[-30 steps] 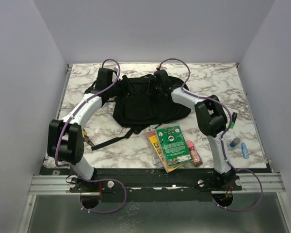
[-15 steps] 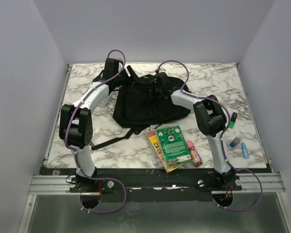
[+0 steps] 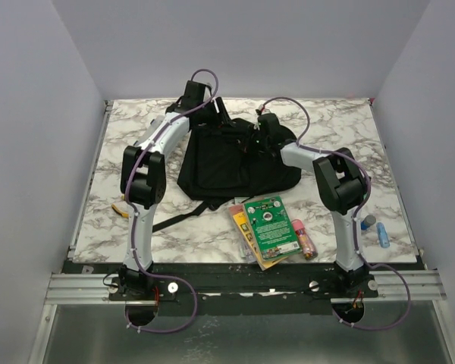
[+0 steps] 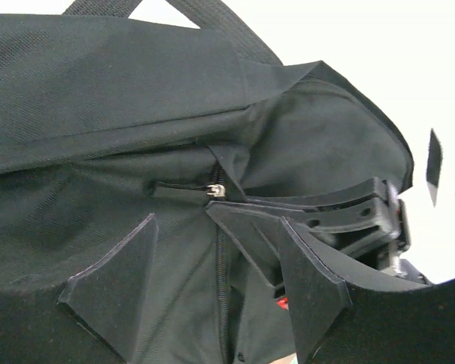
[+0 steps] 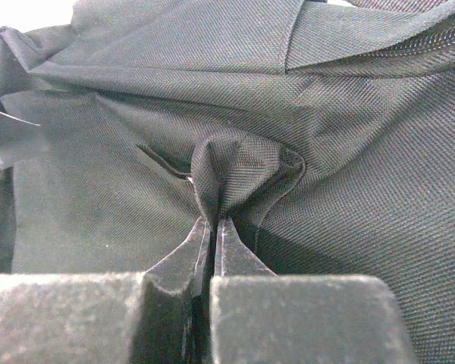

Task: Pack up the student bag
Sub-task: Unzip the student bag at the center of the board.

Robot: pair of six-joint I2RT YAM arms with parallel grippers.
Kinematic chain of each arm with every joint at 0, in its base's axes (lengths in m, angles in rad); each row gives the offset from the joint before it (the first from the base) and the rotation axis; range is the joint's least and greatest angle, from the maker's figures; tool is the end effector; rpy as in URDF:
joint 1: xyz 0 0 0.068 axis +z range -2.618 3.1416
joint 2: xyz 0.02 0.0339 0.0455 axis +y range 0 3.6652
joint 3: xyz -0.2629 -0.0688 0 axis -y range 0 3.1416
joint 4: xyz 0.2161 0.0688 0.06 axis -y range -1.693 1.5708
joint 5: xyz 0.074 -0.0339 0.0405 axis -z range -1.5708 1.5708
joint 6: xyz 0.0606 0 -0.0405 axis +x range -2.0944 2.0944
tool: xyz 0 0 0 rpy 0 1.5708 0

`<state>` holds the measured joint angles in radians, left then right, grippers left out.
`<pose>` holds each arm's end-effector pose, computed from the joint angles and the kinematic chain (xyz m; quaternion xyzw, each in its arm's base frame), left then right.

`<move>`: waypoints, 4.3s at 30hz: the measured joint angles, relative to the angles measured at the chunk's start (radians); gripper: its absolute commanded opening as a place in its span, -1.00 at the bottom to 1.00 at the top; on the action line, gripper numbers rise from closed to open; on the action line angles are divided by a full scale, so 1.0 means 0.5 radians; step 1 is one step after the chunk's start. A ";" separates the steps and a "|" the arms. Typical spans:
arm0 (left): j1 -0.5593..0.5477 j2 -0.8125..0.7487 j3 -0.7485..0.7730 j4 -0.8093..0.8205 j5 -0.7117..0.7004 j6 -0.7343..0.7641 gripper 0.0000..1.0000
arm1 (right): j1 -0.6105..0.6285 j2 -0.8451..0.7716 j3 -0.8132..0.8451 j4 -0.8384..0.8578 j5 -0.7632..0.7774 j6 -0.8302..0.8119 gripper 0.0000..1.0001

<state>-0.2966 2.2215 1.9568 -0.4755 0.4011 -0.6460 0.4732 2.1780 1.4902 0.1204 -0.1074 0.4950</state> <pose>0.4706 -0.1686 0.2365 -0.0767 0.8970 -0.3419 0.2695 0.4317 0.2283 0.1664 -0.0163 0.8757 0.2652 0.4031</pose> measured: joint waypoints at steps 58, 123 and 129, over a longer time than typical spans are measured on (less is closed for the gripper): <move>0.036 0.475 0.393 -0.095 0.529 -0.101 -0.36 | -0.087 0.000 -0.040 0.159 -0.405 0.145 -0.99; -0.133 -0.182 -0.588 0.095 0.325 -0.227 -1.00 | -0.095 -0.059 0.059 -0.086 -0.196 0.315 -0.99; -0.159 -0.435 -0.952 0.169 0.293 -0.232 -1.00 | -0.095 -0.059 0.066 -0.065 -0.196 0.356 -0.99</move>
<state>-0.3763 2.0041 1.4807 -0.3912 0.5476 -0.7620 0.4255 2.1487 1.5230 0.0879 -0.2054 0.6727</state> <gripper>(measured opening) 0.005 0.007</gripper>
